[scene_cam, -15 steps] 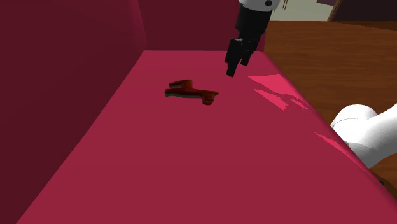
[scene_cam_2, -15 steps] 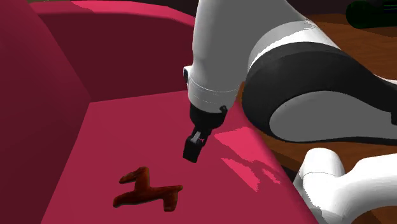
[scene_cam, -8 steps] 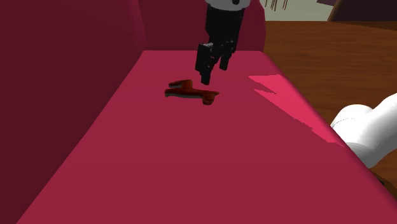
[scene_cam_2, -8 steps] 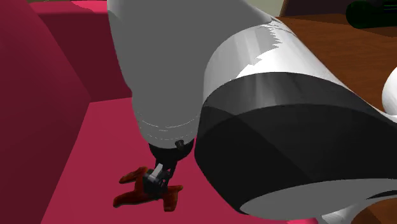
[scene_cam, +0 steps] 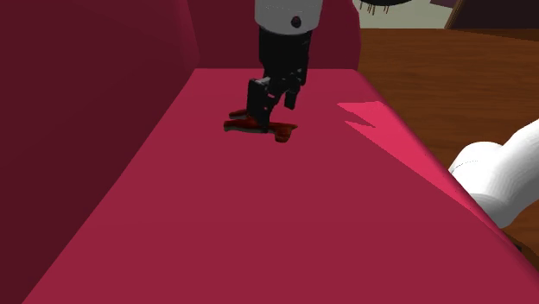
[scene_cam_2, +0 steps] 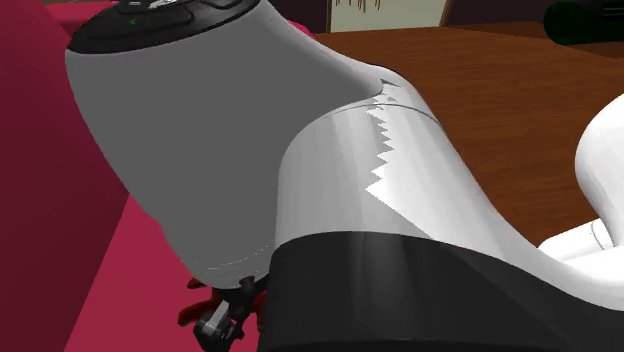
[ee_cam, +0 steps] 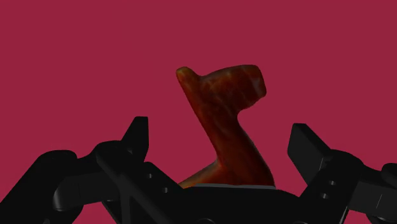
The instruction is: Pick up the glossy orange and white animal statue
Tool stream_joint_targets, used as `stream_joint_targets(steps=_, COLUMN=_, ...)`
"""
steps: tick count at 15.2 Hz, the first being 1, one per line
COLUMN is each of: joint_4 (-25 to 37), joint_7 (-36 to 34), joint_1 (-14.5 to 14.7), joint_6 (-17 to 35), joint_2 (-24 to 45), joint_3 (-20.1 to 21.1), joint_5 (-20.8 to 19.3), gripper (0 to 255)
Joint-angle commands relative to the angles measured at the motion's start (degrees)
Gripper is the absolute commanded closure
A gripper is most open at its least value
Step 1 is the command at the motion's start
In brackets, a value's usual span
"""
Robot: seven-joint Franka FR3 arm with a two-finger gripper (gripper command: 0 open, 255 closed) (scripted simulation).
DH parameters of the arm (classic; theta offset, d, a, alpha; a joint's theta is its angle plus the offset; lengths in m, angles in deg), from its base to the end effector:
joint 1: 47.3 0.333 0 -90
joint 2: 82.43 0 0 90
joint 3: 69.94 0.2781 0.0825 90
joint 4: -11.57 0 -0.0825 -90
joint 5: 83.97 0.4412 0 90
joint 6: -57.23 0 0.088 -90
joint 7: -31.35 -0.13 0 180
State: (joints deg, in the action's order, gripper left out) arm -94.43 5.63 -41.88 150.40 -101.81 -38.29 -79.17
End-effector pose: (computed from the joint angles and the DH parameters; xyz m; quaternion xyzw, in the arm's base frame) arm 0.4040 0.3564 0.5816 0.9945 0.0880 0.0520 0.0221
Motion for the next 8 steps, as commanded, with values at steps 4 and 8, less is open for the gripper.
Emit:
stream_joint_targets(steps=4, joint_4=-3.3, joint_7=0.0, joint_1=0.2, joint_6=2.8, joint_2=-0.5, joint_3=0.1, joint_5=0.3, gripper=0)
stream_joint_targets(steps=8, joint_4=-3.3, joint_7=0.0, joint_1=0.2, joint_6=2.9, joint_2=-0.5, joint_3=0.1, joint_5=0.3, gripper=255)
